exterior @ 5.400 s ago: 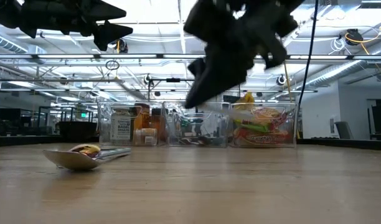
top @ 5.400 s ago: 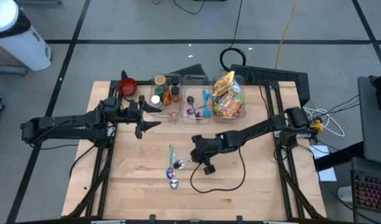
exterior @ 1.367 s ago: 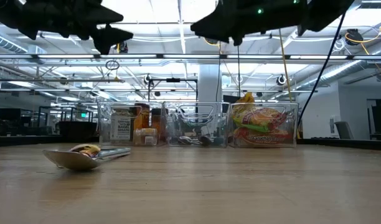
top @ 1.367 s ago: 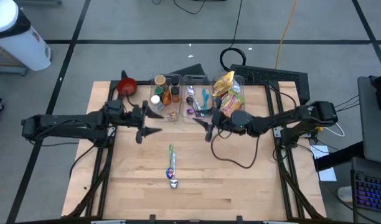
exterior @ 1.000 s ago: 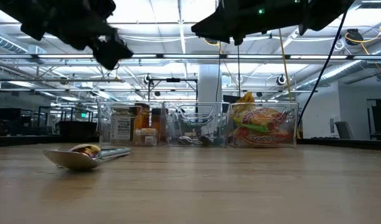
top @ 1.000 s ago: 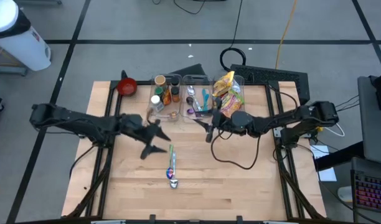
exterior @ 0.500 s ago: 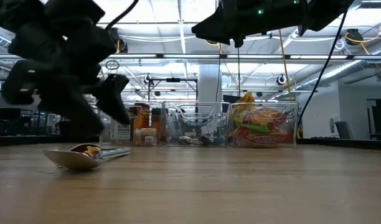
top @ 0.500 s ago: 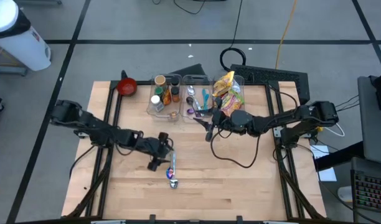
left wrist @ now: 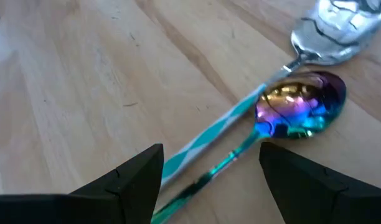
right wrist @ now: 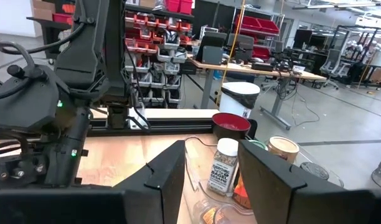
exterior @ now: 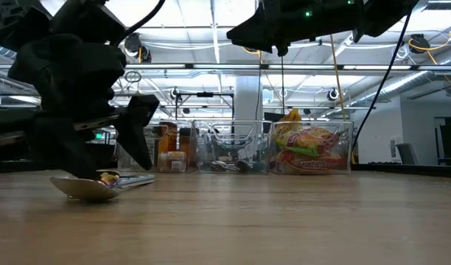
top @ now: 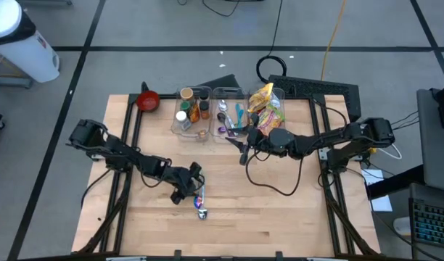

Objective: Pick & Place Food Item
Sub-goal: Put the purple green spoon into the middle transparent bin

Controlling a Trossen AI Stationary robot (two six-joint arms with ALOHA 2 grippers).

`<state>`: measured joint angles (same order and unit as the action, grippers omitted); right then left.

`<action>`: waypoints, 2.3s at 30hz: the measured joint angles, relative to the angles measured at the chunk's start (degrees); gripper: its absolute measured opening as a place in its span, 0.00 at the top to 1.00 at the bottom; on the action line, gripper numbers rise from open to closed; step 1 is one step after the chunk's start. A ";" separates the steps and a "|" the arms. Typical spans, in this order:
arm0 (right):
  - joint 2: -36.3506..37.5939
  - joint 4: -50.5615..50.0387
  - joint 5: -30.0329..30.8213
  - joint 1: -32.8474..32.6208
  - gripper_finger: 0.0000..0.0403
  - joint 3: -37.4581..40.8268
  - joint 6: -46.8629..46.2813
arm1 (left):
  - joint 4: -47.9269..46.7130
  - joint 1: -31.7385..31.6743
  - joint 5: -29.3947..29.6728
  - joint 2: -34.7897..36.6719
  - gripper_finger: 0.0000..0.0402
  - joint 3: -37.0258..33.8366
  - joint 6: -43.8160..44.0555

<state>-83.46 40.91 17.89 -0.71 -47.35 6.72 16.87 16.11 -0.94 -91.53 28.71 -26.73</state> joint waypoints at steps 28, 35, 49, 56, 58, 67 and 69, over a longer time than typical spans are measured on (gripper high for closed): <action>0.00 -0.02 0.00 0.00 0.65 0.00 -0.04 | -0.57 -1.08 -0.82 -0.78 0.95 -0.19 1.70; 0.00 -0.02 0.00 0.00 0.65 0.00 -0.04 | 1.87 -1.10 -0.37 -0.89 0.97 -0.28 3.53; 0.00 -0.02 -0.02 0.00 0.65 0.00 -0.06 | 6.74 -1.10 -0.09 -0.46 0.98 -0.37 7.71; 0.00 -0.02 -0.02 0.00 0.65 0.00 -0.07 | 7.20 -1.10 0.80 -0.38 0.99 -0.37 7.71; -0.01 -0.04 -0.02 0.00 0.65 0.00 -0.07 | 7.23 -1.10 0.80 -0.31 0.99 -0.37 7.73; -0.02 -1.22 -0.01 -0.02 0.65 -0.02 -0.07 | 7.55 -4.14 -2.51 10.86 0.99 -0.26 9.57; -0.02 -1.28 0.00 -0.01 0.65 -0.02 -0.07 | 7.44 -5.07 -4.85 14.26 0.99 -0.27 9.57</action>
<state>-83.48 39.63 17.89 -0.72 -47.37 6.66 24.31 11.04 -5.78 -77.27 28.44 -17.17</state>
